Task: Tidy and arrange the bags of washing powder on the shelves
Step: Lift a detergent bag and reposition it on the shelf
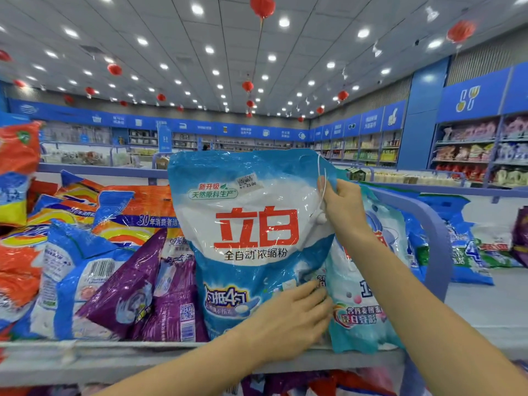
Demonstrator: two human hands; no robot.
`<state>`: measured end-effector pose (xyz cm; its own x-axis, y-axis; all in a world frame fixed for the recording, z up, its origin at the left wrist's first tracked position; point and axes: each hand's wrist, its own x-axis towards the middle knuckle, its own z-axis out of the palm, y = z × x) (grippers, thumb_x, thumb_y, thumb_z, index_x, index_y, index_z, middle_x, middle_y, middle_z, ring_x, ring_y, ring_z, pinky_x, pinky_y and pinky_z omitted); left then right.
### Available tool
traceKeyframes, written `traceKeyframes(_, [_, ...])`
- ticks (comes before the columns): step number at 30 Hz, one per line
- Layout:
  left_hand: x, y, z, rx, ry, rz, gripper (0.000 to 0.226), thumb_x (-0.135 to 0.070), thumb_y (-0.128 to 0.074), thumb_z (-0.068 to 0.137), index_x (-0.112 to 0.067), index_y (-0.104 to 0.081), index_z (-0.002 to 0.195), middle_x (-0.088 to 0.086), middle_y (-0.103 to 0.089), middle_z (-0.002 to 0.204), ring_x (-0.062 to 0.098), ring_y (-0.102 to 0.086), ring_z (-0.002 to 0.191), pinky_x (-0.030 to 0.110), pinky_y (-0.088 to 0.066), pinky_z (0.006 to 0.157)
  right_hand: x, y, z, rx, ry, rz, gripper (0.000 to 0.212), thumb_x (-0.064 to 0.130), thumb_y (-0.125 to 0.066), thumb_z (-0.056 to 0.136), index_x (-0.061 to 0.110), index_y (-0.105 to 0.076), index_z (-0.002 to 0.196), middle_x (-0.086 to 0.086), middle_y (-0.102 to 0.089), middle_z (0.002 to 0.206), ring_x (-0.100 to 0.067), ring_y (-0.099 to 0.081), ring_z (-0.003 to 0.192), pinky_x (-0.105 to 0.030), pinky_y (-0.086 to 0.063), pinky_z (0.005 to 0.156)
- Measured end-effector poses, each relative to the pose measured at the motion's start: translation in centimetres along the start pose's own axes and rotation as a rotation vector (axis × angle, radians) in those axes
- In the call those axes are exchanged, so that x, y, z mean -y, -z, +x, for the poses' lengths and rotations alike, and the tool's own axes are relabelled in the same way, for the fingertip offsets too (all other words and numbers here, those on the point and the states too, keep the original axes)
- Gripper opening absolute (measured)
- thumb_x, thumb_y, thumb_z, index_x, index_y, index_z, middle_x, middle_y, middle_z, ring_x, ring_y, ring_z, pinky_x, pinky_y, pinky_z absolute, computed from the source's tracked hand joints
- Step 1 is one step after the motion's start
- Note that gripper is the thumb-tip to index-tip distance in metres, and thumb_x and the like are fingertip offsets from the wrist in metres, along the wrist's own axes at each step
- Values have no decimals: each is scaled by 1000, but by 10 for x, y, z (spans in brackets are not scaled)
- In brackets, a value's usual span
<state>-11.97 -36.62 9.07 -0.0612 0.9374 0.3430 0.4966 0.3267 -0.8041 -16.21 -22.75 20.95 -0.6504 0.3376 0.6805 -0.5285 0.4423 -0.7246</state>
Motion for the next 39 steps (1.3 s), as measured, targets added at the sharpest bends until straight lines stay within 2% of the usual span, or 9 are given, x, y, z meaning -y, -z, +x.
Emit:
traceKeyframes(7, [5, -9, -17, 207, -11, 79, 59, -17, -14, 90, -17, -33, 146, 3, -48, 143, 20, -48, 129, 33, -34, 111, 23, -2, 0, -10, 272, -93, 53, 20, -54, 94, 22, -27, 49, 8, -24, 46, -3, -26, 39, -16, -21, 40])
traceKeyframes(15, [7, -26, -24, 334, -220, 39, 44, -34, -30, 90, -41, -62, 119, -23, -58, 128, 5, -48, 127, 26, -32, 112, -6, -9, 13, -40, 91, -158, 54, 25, -53, 95, 19, -23, 50, 2, -22, 49, -11, -20, 47, -31, -17, 51])
traceKeyframes(17, [6, -30, -26, 272, -215, -29, 36, -36, -37, 92, -44, -65, 112, -28, -60, 123, 1, -50, 125, 22, -34, 110, -12, -9, 17, -41, 68, -219, 54, 26, -52, 95, 18, -23, 51, 1, -22, 50, -14, -20, 48, -32, -15, 53])
traceKeyframes(20, [8, -31, -27, -61, -118, -199, 19, -24, -54, 92, -26, -73, 97, -11, -68, 116, 9, -57, 118, 26, -35, 109, -11, -9, 24, -38, 136, -339, 51, 25, -56, 93, 17, -31, 50, 1, -29, 48, -13, -26, 47, -32, -19, 50])
traceKeyframes(24, [26, -27, -44, -371, 331, -323, 26, -15, -56, 84, -11, -57, 109, 9, -63, 121, 21, -51, 118, 42, -32, 110, -17, -12, 26, -78, 267, -474, 32, 24, -55, 93, 8, -54, 66, -9, -49, 63, -22, -40, 63, -32, -19, 56])
traceKeyframes(29, [59, -27, -64, 68, 690, -265, 75, -71, -40, 79, -27, -44, 141, 9, -39, 149, 32, -34, 138, 64, -23, 109, -26, -18, 28, -184, 417, -584, 22, 23, -64, 88, 2, -66, 83, -9, -46, 87, -23, -41, 88, -23, -23, 65])
traceKeyframes(32, [64, -35, -67, 207, 736, -308, 79, -78, -30, 78, -33, -41, 142, 6, -40, 149, 33, -33, 138, 68, -21, 107, -26, -18, 40, -128, 426, -660, 24, 29, -69, 82, 5, -69, 87, -5, -41, 93, -20, -38, 90, -27, -28, 70])
traceKeyframes(36, [76, -57, -69, 352, 827, -281, 89, -88, -4, 70, -45, -4, 148, 0, -3, 160, 25, 4, 147, 57, 18, 110, -20, -39, 43, 48, 394, -988, 40, 35, -71, 79, 7, -56, 104, -9, -45, 111, -26, -42, 103, -32, -33, 82])
traceKeyframes(39, [83, -71, -64, 417, 850, -398, 91, -88, -6, 70, -44, -1, 148, -2, 0, 161, 22, 7, 147, 56, 11, 113, -10, -46, 37, 15, 395, -1024, 38, 14, -63, 80, 10, -43, 112, -8, -44, 115, -25, -42, 103, -31, -31, 83])
